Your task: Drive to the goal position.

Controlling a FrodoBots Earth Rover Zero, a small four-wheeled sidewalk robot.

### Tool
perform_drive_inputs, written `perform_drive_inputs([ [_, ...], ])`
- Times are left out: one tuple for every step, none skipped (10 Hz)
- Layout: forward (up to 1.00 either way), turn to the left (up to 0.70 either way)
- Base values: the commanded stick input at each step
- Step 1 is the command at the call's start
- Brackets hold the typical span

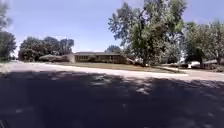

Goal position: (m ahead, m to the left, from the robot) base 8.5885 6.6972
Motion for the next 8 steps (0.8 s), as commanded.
perform_drive_inputs([
  [0.0, 0.7],
  [0.0, 0.65],
  [0.0, 0.41],
  [0.0, 0.03],
  [0.69, 0.0],
  [0.7, 0.0],
  [0.7, 0.0],
  [0.7, 0.0],
])
